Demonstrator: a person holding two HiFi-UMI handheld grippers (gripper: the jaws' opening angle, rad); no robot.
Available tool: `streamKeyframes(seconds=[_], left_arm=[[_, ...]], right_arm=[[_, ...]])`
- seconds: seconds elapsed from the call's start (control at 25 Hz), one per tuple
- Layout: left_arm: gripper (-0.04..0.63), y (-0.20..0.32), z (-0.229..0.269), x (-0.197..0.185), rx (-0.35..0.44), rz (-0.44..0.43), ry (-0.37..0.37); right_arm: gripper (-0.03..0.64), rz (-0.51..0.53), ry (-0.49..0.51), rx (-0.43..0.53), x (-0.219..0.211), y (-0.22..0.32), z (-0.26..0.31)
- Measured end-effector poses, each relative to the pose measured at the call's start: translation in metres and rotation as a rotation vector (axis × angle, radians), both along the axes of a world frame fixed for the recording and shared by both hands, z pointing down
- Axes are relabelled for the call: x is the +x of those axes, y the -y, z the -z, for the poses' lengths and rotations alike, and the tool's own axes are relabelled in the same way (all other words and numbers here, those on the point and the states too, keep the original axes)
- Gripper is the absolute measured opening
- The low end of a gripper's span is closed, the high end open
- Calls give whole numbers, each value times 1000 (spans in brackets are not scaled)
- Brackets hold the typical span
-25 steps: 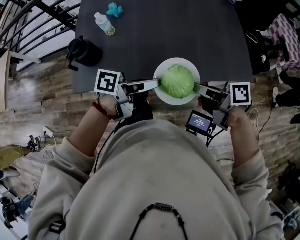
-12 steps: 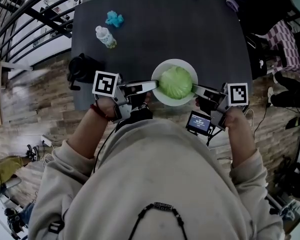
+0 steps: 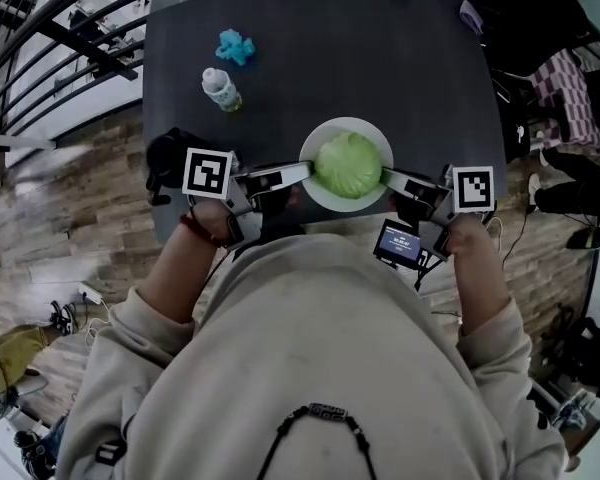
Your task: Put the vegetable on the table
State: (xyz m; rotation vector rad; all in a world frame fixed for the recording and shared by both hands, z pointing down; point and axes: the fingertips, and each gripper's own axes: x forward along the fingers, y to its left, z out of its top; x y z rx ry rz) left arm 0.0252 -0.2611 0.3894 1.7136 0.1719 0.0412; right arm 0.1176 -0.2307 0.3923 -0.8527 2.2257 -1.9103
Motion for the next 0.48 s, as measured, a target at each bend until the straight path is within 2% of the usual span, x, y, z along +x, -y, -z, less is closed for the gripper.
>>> streamKeyframes(seconds=[0.28, 0.48], left_arm=[[37, 30, -16, -16, -40, 12, 0], [37, 37, -13, -19, -30, 34, -5]], right_arm=[[25, 2, -30, -17, -13, 30, -10], [25, 17, -12, -18, -17, 39, -10]])
